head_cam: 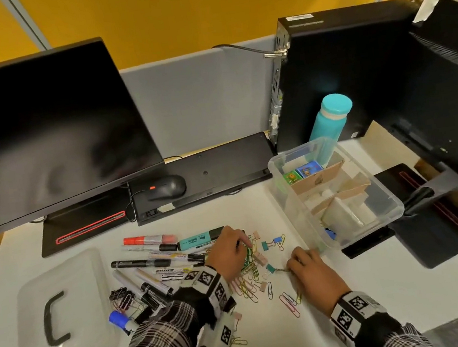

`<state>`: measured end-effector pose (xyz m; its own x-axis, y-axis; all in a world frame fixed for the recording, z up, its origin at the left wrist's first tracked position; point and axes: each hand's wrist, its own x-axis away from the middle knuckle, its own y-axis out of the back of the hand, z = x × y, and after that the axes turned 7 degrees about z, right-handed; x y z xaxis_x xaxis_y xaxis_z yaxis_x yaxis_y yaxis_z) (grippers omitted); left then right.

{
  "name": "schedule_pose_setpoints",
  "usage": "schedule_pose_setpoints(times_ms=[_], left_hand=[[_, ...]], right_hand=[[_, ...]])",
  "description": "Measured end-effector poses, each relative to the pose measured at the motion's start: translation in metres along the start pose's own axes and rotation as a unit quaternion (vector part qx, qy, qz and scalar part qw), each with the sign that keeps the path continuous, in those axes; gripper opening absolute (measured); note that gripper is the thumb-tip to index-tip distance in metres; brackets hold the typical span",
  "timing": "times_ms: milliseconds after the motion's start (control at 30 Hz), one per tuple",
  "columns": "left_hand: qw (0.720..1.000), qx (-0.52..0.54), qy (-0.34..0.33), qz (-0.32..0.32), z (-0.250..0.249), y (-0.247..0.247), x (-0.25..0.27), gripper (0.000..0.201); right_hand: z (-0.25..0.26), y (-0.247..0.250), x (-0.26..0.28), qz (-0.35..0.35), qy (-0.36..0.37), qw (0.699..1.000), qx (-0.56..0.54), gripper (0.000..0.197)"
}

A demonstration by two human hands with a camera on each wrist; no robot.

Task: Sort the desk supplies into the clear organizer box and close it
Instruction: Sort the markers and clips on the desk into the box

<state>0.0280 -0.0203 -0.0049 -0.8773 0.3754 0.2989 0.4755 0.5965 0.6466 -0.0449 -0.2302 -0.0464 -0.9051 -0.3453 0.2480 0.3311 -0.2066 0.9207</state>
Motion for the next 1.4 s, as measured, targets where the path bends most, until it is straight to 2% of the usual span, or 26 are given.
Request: schedule_pose_setpoints(times_ms=[67, 100, 200, 300, 433, 567, 667, 733, 800, 933, 1033, 1133, 1400], left_hand=[[0.997, -0.07, -0.012, 0.032, -0.003, -0.008, -0.001, 0.011], [0.993, -0.107, -0.019, 0.051, -0.004, -0.012, -0.002, 0.014], [0.972, -0.21, -0.018, 0.101, -0.004, -0.025, -0.006, 0.043], [0.953, -0.278, -0.021, 0.115, -0.005, -0.032, -0.008, 0.045], [0.961, -0.261, -0.018, 0.087, 0.004, -0.033, -0.006, 0.035], [0.97, -0.223, -0.022, 0.089, 0.011, -0.029, -0.001, 0.03], [0.986, -0.153, -0.023, 0.057, 0.013, -0.022, 0.007, 0.024], [0.995, -0.1, -0.009, 0.023, 0.017, -0.018, 0.012, 0.021], [0.998, -0.063, 0.009, -0.003, 0.02, -0.013, 0.016, 0.02], [0.999, -0.034, 0.011, -0.016, 0.025, -0.005, 0.02, 0.019], [0.999, -0.006, 0.024, -0.024, 0.029, -0.001, 0.023, 0.021], [0.999, 0.004, 0.034, -0.028, 0.031, 0.003, 0.026, 0.022], [1.0, 0.0, 0.015, -0.023, 0.041, 0.007, 0.032, 0.021]], right_hand=[[0.001, 0.005, -0.002, 0.009, -0.009, 0.997, -0.07, 0.012], [0.002, 0.008, -0.004, -0.002, -0.007, 0.995, -0.096, 0.012], [0.005, 0.017, -0.008, -0.038, -0.004, 0.983, -0.18, 0.009], [0.007, 0.017, -0.013, -0.035, -0.01, 0.967, -0.252, 0.012], [0.009, 0.018, -0.017, 0.007, -0.042, 0.933, -0.356, 0.009], [0.005, 0.013, -0.024, 0.041, -0.068, 0.916, -0.393, 0.005], [0.006, 0.014, -0.03, 0.054, -0.092, 0.899, -0.426, 0.019], [0.007, 0.017, -0.034, 0.052, -0.096, 0.888, -0.447, 0.02], [0.009, 0.02, -0.035, 0.058, -0.083, 0.9, -0.425, 0.013], [0.008, 0.015, -0.038, 0.079, -0.044, 0.953, -0.288, 0.009], [0.009, 0.009, -0.041, 0.127, -0.003, 0.981, -0.144, 0.031], [0.013, 0.011, -0.041, 0.138, 0.017, 0.988, -0.071, 0.032], [0.029, 0.026, -0.042, 0.175, 0.006, 0.985, 0.004, 0.024]])
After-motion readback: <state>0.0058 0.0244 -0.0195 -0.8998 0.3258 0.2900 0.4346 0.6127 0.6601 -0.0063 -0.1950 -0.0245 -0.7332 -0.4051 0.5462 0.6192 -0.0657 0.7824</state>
